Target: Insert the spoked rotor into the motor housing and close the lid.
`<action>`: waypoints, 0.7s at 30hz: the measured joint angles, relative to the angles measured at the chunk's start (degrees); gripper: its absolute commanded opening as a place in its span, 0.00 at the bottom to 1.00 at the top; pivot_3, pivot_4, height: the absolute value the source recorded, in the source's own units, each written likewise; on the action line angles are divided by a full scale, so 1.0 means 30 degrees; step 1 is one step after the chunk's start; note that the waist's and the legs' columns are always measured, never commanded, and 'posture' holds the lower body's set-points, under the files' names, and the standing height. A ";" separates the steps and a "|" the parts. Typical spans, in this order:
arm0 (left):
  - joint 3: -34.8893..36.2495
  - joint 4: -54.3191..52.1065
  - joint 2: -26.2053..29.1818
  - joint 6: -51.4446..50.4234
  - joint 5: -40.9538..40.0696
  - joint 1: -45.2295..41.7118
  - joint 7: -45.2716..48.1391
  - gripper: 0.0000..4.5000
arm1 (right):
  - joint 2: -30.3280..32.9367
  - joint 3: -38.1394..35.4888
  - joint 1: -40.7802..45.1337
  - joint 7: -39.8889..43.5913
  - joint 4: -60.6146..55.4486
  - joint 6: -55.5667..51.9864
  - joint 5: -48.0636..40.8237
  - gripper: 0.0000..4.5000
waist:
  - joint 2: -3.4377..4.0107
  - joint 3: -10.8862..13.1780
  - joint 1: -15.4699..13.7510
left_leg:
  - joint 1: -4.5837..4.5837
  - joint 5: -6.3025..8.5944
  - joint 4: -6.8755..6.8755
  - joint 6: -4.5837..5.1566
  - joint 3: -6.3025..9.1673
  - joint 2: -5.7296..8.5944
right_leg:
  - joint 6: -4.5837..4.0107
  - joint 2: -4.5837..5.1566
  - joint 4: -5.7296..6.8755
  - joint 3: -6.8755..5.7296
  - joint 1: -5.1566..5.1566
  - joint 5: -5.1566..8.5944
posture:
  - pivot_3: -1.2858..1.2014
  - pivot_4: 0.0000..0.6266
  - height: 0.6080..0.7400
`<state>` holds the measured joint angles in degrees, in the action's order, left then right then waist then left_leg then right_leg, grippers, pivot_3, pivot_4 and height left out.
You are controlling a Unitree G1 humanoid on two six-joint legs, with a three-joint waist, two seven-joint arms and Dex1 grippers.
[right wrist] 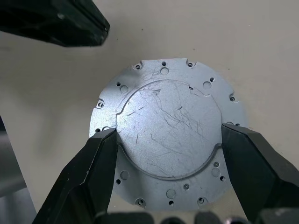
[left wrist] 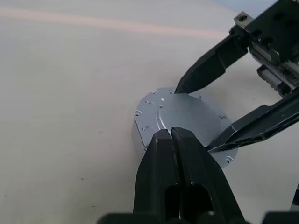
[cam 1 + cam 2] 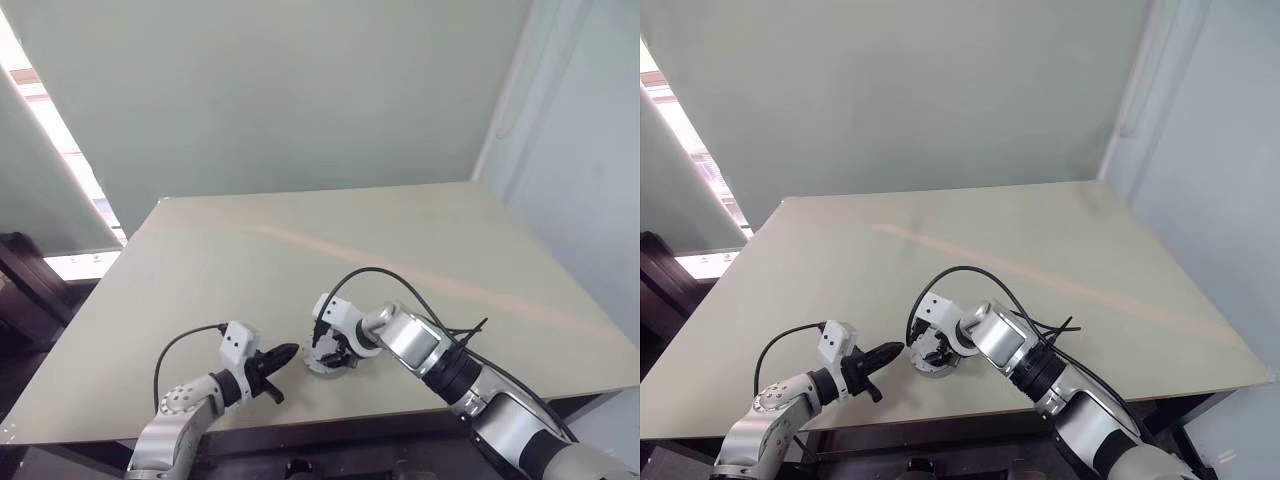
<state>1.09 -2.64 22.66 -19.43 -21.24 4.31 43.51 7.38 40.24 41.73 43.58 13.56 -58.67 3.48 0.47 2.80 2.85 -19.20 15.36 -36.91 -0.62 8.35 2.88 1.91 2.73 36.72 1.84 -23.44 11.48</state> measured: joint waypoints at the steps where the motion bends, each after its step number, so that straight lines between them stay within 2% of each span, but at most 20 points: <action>1: -0.0042 0.0033 -0.0002 0.0004 0.0006 -0.0076 0.0001 0.00 | -0.0001 0.0006 0.0073 0.0095 0.0109 0.0016 -0.0006 0.71 | 0.0000 0.0000 -0.0001 | 0.0000 0.0000 0.0001 0.0000 0.0001 0.0002 | 0.0001 0.0003 -0.0001 0.0000 0.0001 0.0000 | 0.52 0.00 1.00; 21: -0.0072 0.0112 -0.0011 0.0041 0.0039 -0.0154 0.0018 0.00 | 0.0221 -0.0429 0.0494 0.1768 0.1197 0.0792 -0.0220 0.71 | 0.0004 -0.0005 -0.0004 | -0.0014 0.0005 0.0030 0.0001 0.0020 0.0037 | 0.0057 0.0035 -0.0017 -0.0004 -0.0001 0.0018 | 0.52 0.00 1.00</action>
<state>0.88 -2.30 22.63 -19.31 -21.13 3.85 43.56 8.04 38.96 43.21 48.88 17.15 -56.29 2.82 0.48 2.79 2.84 -19.24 15.38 -36.82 -0.62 8.41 2.99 2.08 2.83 36.67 1.83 -23.45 11.54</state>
